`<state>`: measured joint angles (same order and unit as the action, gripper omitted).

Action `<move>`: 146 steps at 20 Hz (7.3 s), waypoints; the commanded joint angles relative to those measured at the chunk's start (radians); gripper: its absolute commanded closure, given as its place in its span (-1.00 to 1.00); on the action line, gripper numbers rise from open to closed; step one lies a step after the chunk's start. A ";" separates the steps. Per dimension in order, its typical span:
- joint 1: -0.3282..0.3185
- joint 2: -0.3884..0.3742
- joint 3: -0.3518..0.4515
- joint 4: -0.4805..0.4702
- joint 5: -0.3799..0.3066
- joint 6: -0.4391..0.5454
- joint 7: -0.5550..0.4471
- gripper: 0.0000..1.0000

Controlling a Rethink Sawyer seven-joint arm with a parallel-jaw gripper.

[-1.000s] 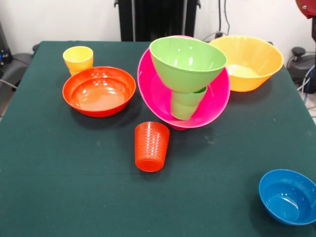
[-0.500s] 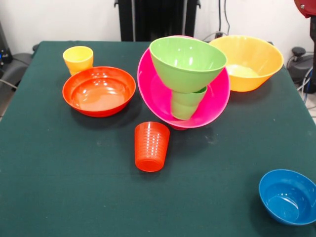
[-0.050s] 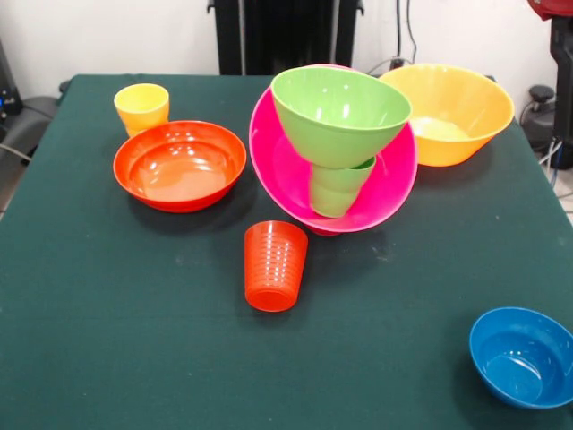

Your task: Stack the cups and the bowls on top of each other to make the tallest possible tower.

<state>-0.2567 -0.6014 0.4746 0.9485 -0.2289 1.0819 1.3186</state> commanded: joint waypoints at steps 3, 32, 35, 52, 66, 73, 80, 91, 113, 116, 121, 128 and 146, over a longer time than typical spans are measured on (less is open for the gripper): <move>-0.044 -0.090 -0.078 0.309 0.021 -0.062 0.152 -1.00; 0.004 -0.161 -0.169 0.392 0.032 -0.121 0.176 -1.00; -0.001 -0.153 -0.161 0.381 0.043 -0.109 0.159 -1.00; -0.016 -0.119 -0.137 0.353 0.050 -0.108 0.101 -1.00; -0.003 -0.091 -0.139 0.302 0.029 -0.094 0.093 -1.00; -0.010 -0.102 -0.139 0.319 0.032 -0.098 0.088 -1.00; -0.007 -0.096 -0.139 0.309 0.030 -0.096 0.088 -1.00; -0.008 -0.089 -0.138 0.310 0.028 -0.109 0.087 -1.00; -0.016 -0.089 -0.133 0.327 0.025 -0.137 0.070 -1.00; -0.016 -0.089 -0.133 0.323 0.023 -0.134 0.066 -1.00; -0.015 -0.088 -0.134 0.321 0.022 -0.132 0.067 -1.00; -0.018 -0.086 -0.132 0.320 0.023 -0.133 0.064 -1.00; -0.026 -0.089 -0.128 0.340 0.020 -0.152 0.049 -1.00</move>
<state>-0.2774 -0.7499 0.3215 1.2325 -0.1685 0.9750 1.3530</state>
